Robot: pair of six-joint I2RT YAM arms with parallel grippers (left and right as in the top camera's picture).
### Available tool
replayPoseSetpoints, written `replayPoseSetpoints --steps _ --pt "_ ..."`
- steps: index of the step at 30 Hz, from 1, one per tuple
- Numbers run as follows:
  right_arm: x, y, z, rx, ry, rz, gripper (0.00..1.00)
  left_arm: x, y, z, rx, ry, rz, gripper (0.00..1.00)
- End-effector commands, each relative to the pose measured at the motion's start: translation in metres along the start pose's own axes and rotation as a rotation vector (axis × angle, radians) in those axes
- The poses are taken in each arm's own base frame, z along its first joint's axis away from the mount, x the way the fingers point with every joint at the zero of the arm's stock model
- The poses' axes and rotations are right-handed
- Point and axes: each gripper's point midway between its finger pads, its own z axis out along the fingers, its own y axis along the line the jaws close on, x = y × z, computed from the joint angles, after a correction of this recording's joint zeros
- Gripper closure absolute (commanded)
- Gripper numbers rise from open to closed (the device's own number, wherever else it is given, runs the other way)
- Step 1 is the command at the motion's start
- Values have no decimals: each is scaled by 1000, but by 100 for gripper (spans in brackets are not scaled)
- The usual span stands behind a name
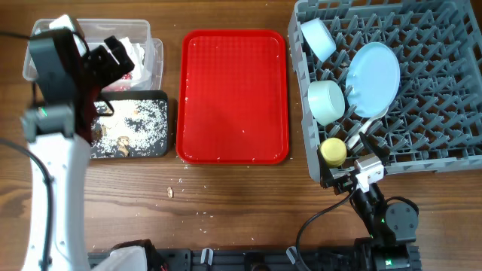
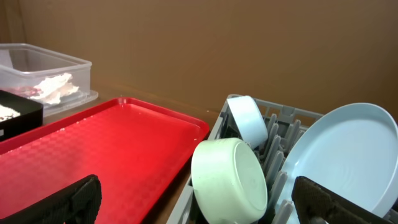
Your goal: Sort waste into correct bins and load items into the dishwasher rack
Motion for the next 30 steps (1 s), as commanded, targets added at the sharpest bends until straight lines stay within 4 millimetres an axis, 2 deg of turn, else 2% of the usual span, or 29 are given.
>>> replayPoseSetpoints --steps 1,5,9,13,19,24,30 --pt "0 2 0 -13 -4 -7 0 43 2 -2 118 -86 13 0" --pt "0 2 0 -13 -4 -7 0 97 19 -9 180 -189 22 0" --pt "0 2 0 -13 -4 -7 0 137 36 -26 192 -269 60 0" --pt "0 2 0 -13 -4 -7 0 165 48 -38 203 -325 80 0" --pt "0 2 0 -13 -4 -7 0 181 53 -49 237 -419 85 0" --pt "0 2 0 -13 -4 -7 0 198 60 -49 218 -363 82 0" --pt "0 2 0 -13 -4 -7 0 183 52 -65 258 -457 86 0"
